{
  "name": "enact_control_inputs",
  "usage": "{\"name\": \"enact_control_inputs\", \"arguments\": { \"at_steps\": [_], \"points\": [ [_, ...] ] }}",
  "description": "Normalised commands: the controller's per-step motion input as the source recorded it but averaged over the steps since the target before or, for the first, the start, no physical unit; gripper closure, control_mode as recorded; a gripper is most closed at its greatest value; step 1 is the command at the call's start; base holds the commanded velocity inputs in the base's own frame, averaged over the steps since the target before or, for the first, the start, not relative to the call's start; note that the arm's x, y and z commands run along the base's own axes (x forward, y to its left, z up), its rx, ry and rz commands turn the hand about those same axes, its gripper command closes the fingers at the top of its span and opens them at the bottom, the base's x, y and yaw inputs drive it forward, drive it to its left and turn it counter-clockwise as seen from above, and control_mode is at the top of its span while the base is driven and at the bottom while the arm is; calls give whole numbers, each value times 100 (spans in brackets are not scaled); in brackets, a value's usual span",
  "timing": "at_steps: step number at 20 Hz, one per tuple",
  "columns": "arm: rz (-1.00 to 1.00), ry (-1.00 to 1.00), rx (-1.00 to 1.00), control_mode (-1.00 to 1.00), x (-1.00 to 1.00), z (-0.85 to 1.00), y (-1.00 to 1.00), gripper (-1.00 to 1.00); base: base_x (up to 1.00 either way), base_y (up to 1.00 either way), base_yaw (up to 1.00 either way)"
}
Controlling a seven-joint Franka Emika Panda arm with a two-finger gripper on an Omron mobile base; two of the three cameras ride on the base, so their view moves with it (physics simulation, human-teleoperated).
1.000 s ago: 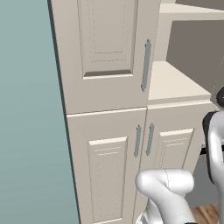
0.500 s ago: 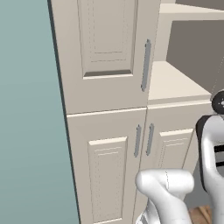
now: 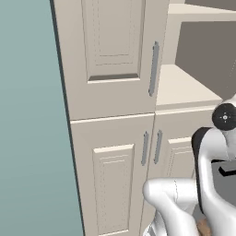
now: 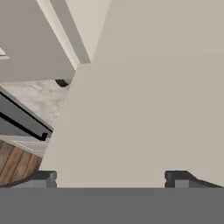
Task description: Retrieve the tupperware from the cabinet, then place the raw meat into the tupperware to avoid contamination.
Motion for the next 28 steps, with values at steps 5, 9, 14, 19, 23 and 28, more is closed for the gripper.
{"name": "enact_control_inputs", "arguments": {
  "at_steps": [5, 9, 14, 19, 23, 28],
  "points": [
    [9, -4, 12, -100, -3, -4, 70, -100, 0, 0, 0],
    [12, -6, 17, -100, 0, -1, 69, -100, 0, 0, 0],
    [15, -11, 22, -100, 0, -7, 61, -100, 0, 0, 0],
    [17, -17, 26, -100, -3, -13, 51, -100, 0, 0, 0],
    [17, -20, 29, -100, -2, -14, 40, -100, 0, 0, 0],
    [17, -21, 30, -100, 0, -12, 39, -100, 0, 0, 0]
  ]
}}
